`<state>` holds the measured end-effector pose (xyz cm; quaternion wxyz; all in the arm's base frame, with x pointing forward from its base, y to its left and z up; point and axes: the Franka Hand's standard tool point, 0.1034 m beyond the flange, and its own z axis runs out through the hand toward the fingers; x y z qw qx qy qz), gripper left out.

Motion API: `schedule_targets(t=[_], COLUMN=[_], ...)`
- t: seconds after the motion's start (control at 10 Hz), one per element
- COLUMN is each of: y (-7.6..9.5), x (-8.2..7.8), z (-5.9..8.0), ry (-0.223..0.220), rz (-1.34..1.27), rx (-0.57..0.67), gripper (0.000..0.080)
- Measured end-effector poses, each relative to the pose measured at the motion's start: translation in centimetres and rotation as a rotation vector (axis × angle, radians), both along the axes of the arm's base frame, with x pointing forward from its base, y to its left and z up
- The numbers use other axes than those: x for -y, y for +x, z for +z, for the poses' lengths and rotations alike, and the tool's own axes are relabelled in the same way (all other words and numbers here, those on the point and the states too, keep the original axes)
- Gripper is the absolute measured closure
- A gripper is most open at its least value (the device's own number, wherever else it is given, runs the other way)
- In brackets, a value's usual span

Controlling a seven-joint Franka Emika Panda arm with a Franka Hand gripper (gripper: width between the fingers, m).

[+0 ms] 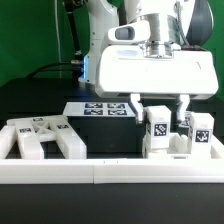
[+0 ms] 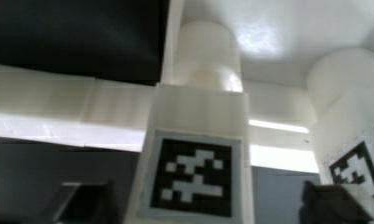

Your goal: Assemble chair

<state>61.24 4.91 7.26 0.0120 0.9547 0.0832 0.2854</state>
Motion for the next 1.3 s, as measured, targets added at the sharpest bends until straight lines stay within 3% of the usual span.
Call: schedule_targets(t=[0.1, 0.2, 0.6, 1.0, 1.3], y=[0.0, 0.1, 0.2, 0.9, 0.9], x=[0.2, 0.3, 0.7, 0.9, 0.6], z=[0.1, 0.1, 0.6, 2.6, 2.4], ry=[-0.003, -0.004, -0.005, 0.004, 0.011], rz=[0.0, 0.001, -0.003, -0.003, 0.001], rx=[-0.001, 0.0, 0.002, -0.012, -0.047], gripper=[0.0183, 0.016, 0.0151, 0.0151, 0.0151])
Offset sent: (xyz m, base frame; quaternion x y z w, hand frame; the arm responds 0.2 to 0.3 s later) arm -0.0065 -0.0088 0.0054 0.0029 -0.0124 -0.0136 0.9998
